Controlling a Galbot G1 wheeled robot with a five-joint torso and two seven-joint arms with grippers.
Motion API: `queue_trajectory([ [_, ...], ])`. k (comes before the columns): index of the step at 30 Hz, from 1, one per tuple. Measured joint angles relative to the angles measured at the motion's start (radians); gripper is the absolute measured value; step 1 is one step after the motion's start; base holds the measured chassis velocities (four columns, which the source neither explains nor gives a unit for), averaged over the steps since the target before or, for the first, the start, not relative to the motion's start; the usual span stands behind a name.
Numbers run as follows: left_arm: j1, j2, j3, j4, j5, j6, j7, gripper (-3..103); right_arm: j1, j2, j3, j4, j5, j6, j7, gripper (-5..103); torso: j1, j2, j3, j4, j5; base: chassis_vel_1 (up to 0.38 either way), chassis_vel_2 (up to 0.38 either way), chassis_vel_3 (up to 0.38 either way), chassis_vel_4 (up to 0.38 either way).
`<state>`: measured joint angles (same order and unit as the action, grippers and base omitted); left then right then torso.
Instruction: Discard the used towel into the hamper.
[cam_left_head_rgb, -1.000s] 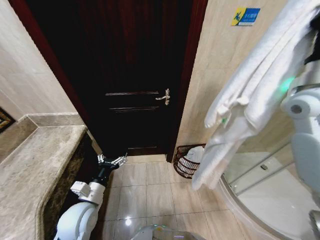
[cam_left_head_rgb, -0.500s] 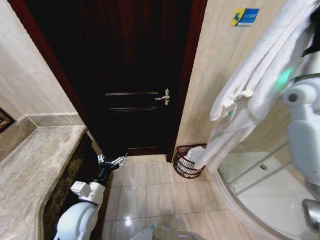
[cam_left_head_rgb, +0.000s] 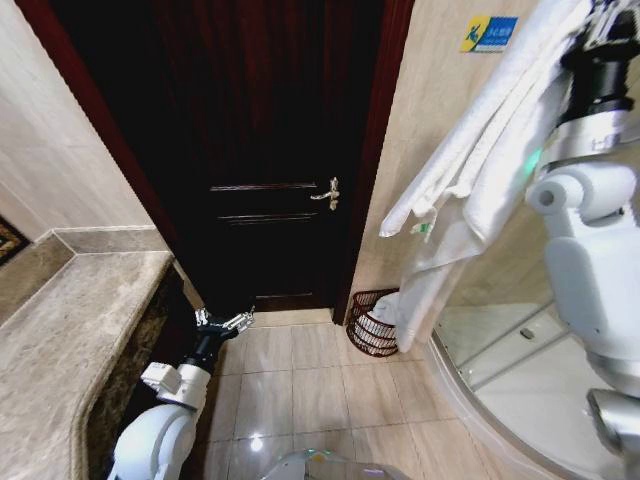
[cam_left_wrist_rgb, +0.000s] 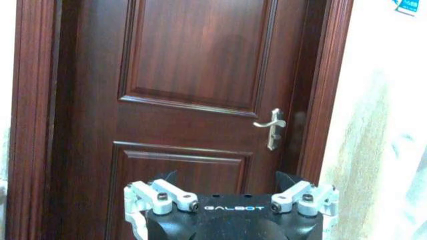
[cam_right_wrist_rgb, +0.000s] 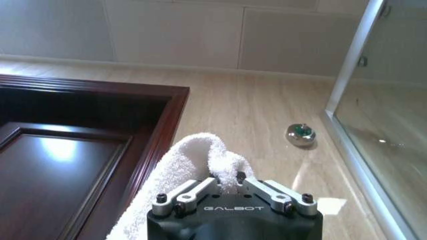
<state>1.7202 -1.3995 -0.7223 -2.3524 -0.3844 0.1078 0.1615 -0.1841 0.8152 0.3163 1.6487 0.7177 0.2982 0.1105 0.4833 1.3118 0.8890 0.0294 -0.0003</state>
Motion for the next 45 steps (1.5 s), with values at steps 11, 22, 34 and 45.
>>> queue_trajectory([
  [11,0.0,0.0,0.0,0.0,0.0,0.0,0.0,99,0.051,0.011,-0.072,-0.079,0.007,0.031,-0.037,3,0.0,0.0,0.0,-0.0004,0.0002,0.0,0.0,0.0,0.0],
  [22,0.0,0.0,0.0,0.0,0.0,0.0,0.0,99,0.219,0.053,-0.167,-0.25,0.011,0.084,-0.081,3,0.0,0.0,0.0,-0.0003,0.0001,0.0,0.0,0.0,0.0],
  [34,0.0,0.0,0.0,0.0,0.0,0.0,0.0,99,0.248,0.113,-0.18,-0.349,-0.003,0.134,-0.125,3,0.0,0.0,0.0,-0.0002,-0.0003,0.0,0.0,0.0,0.0],
  [45,0.0,0.0,0.0,0.0,0.0,0.0,0.0,99,0.134,0.146,-0.14,-0.399,-0.007,0.207,-0.165,3,0.0,0.0,0.0,-0.0003,0.0001,0.0,0.0,0.0,0.0],
])
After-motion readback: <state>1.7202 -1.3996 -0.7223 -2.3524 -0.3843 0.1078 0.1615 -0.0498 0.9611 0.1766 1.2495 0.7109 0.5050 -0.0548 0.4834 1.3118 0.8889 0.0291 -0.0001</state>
